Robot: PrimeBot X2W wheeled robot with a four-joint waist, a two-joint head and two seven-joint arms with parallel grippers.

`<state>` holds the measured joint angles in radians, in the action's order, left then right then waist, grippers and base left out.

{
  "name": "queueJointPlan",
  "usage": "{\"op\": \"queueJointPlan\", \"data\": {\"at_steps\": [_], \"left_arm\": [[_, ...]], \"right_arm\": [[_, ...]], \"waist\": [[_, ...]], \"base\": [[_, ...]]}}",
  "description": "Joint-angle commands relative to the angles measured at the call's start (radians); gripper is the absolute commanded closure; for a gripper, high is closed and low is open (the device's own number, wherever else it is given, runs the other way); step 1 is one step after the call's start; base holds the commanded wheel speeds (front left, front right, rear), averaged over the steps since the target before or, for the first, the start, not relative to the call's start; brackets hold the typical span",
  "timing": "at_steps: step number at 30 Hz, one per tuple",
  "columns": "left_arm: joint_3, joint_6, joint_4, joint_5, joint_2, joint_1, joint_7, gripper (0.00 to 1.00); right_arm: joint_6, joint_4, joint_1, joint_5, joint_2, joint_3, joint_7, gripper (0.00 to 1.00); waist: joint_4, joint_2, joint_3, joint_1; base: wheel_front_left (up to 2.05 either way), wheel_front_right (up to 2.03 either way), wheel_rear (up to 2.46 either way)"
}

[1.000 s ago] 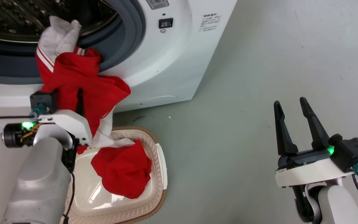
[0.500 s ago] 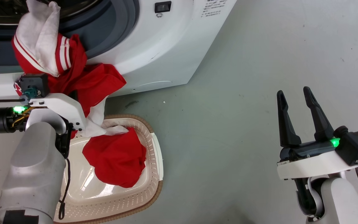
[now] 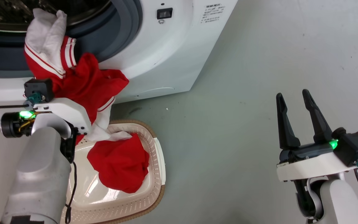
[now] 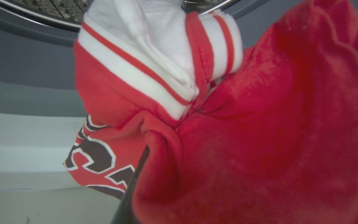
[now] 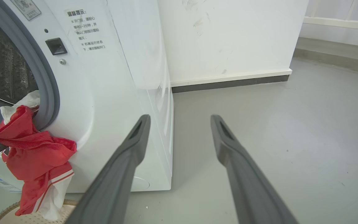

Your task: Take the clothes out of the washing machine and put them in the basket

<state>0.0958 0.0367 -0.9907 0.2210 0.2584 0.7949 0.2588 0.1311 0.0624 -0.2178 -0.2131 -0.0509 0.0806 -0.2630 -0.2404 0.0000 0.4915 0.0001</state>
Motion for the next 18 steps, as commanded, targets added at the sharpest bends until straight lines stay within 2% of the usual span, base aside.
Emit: {"op": "queueJointPlan", "data": {"at_steps": [1,7,18], "left_arm": [[-0.011,0.004,0.019,0.004,-0.008,-0.025,0.009,1.0],[-0.028,0.016,0.105,-0.009,-0.044,-0.144,0.008,1.0],[-0.012,0.053,0.309,-0.074,-0.072,-0.392,0.007,1.0]], "right_arm": [[-0.001,0.004,0.019,0.0,0.001,-0.001,-0.002,0.0],[-0.001,0.022,0.062,0.014,0.001,-0.002,-0.003,0.0],[-0.001,0.038,0.141,0.037,0.001,0.007,-0.003,0.0]], "waist": [[0.009,0.0,-0.032,-0.0001],[0.036,0.0,-0.124,-0.0001],[0.078,0.0,-0.258,-0.0001]], "base": [[0.0,0.0,0.0],[0.0,0.0,0.0],[0.0,0.0,0.0]]}}
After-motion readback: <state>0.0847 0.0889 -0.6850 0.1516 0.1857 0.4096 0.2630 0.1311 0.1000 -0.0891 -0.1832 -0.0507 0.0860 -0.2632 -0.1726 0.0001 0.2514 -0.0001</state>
